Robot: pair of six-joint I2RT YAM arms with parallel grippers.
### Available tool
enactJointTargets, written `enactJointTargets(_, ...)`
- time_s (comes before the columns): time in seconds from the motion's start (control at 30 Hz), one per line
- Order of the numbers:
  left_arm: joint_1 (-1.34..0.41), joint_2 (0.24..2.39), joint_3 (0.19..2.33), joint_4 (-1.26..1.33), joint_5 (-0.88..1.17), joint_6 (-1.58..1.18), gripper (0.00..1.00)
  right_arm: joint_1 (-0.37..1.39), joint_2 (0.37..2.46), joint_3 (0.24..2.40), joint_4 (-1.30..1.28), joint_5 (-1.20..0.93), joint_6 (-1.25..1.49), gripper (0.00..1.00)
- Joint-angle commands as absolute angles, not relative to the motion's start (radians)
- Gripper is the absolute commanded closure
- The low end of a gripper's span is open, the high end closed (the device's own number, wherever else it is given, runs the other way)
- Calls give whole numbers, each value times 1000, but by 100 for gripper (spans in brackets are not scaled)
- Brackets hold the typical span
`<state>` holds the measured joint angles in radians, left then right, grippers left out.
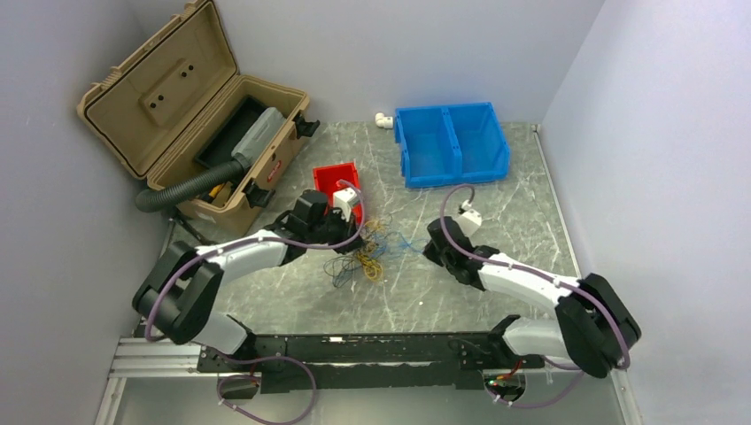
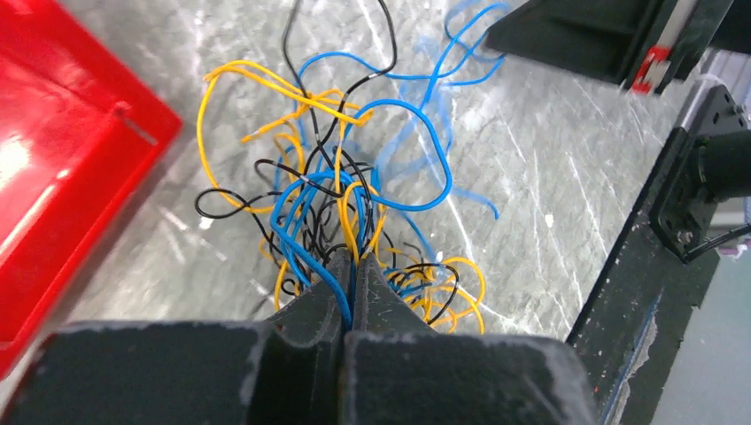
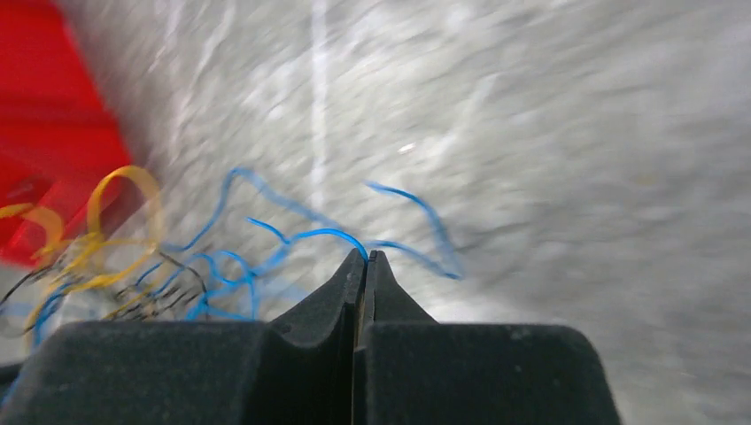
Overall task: Untangle the cables
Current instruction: Untie the cable.
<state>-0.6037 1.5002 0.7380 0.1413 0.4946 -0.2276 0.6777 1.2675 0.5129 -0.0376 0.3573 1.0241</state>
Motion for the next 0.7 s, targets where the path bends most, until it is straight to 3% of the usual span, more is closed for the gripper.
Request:
enactJointTargets(0.0,-588,1373,670,232,358,-244,100,583,1144,518,-311,551,1035,100)
enactJointTargets(0.27,-584,1229,567,318,268,-239,100,398,835,447,-405,568,910,100)
enactJointTargets(0.57,-586,1245,555,418,465,-239,100,370,648,464,-459,468,791,99)
enactJointTargets(0.6,-585,1248,553,433,489,-241,100,369,638,460,-432,408,749,93)
enactJointTargets(0.63,-584,1250,552,454,514,-244,100,370,628,455,-398,335,701,80)
enactJointTargets(0.67,-586,1256,553,473,543,-249,100,369,618,447,-352,251,658,53)
